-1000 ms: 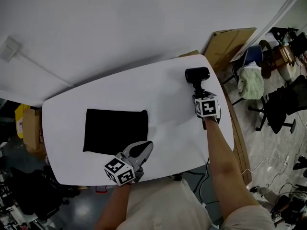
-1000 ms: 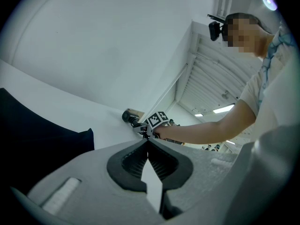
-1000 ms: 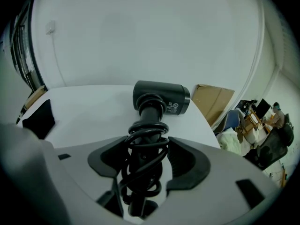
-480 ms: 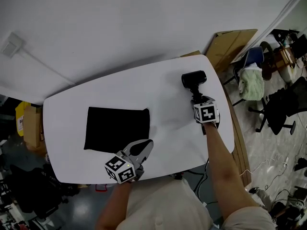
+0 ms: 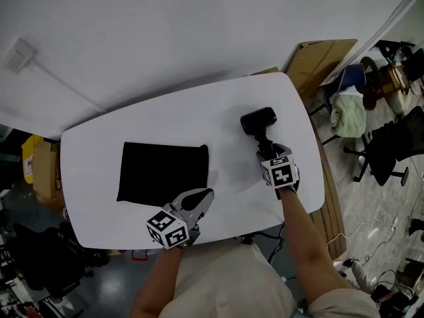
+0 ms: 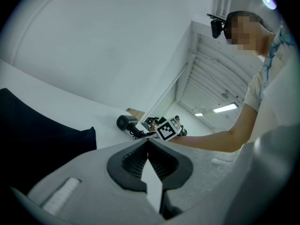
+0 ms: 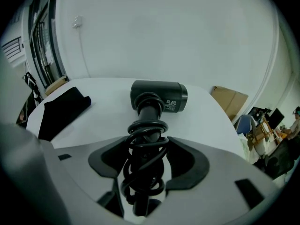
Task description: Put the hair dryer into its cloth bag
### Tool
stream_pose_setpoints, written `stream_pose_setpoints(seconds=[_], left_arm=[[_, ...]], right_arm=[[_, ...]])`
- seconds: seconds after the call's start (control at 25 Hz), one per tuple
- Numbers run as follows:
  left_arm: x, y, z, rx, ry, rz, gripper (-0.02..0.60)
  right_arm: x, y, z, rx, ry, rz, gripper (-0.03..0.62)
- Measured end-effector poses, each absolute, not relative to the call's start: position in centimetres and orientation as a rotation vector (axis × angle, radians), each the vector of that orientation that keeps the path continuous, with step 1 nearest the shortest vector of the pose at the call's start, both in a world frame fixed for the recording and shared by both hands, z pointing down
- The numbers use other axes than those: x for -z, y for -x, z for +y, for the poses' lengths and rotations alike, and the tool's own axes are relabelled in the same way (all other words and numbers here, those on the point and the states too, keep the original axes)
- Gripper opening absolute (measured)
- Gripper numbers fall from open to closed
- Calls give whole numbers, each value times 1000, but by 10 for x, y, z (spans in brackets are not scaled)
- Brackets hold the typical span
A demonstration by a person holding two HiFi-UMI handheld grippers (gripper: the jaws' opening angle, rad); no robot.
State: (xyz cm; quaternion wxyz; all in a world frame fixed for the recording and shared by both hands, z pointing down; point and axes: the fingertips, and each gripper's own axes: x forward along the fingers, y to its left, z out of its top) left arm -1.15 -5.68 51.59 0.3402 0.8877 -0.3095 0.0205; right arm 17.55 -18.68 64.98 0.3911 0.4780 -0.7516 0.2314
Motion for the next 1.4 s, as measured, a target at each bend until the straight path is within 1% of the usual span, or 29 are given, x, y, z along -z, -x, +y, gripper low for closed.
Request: stream_pose_setpoints(seconds=[0.36,0.84,0.88,0.96,1.0,1.04,1.4], left_arm=[[-525,19,-52,-85,-2298,-842,9],[-550,37,-52,-253,-2252,-993,13],[-551,39,-55,-262,-2248,-1010,28],[-554,42,-63,-288,-2235,-1049,112],[-556,43,-68,-308,-2226,-1072,135],[-559,44,-73,-333,-2217,-1096,144],[-600,50,-104,-702,-2102,-1257,156]], right_arm=[[-648,-150,-127,-547,-1125,-1958,261],[-648,-132,-84,-548,-1081,-1995,260],[-648,-131,-84,-547,-1081,-1997,261],[-648,-130,-84,-548,-1081,-2000,261],[-648,-130,-84,-548,-1082,-2002,261],[-648,-130,-84,-547,-1082,-2004,261],[-648,-131,-85,-530,-1077,-2013,261]])
